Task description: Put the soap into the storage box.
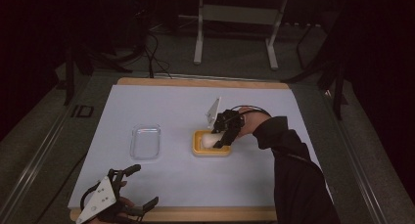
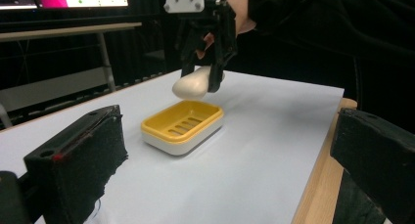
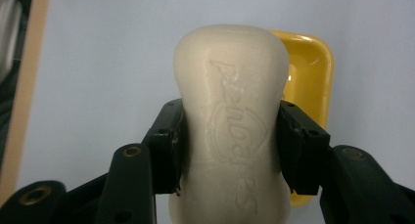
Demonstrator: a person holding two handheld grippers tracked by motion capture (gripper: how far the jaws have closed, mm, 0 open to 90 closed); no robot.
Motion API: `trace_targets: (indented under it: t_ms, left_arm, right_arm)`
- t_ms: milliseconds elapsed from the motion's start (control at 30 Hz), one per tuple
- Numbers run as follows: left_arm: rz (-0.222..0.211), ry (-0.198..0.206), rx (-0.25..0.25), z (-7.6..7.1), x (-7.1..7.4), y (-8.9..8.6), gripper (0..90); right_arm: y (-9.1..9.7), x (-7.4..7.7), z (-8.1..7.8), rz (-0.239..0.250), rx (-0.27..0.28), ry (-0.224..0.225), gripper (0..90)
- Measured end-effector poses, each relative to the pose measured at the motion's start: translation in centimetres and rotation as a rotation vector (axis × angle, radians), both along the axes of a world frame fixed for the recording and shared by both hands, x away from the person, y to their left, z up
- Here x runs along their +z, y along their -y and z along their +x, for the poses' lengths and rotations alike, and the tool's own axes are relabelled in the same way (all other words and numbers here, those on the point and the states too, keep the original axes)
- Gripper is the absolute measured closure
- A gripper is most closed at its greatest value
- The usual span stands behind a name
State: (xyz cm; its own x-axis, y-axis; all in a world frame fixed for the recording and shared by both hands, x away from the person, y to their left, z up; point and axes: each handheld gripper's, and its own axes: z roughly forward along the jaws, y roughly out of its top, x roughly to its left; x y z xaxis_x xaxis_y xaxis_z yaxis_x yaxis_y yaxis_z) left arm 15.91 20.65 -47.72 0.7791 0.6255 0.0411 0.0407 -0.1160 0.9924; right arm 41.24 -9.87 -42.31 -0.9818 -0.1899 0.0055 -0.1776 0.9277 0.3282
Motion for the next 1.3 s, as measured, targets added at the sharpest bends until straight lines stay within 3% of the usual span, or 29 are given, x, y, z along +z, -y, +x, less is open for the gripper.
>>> trace_targets:
  t_ms: [300, 667, 900, 1067, 1300]
  left_arm:
    - [0.0, -0.007, -0.001, 0.1, -0.1, 0.0, 0.1]
    - [0.0, -0.007, -0.002, 0.0, -0.1, 0.0, 0.1]
    - [-0.003, -0.008, -0.005, 0.0, -0.1, -0.1, 0.1]
    - [-0.004, -0.009, -0.005, 0.0, -0.1, -0.1, 0.1]
    - [-0.001, -0.017, -0.01, 0.1, -0.1, -0.1, 0.1]
  right_arm:
    - [-0.6, -1.9, 1.2, -0.008, -0.029, -0.012, 49.5]
    - [-1.6, -3.9, 2.6, -0.053, -0.047, -0.02, 49.5]
    - [-1.9, -4.6, 2.7, -0.046, -0.041, 0.012, 49.5]
    - [-1.9, -5.3, 2.9, -0.037, -0.047, 0.012, 49.4]
    - [-2.1, -6.3, 3.0, -0.072, -0.058, -0.005, 49.3]
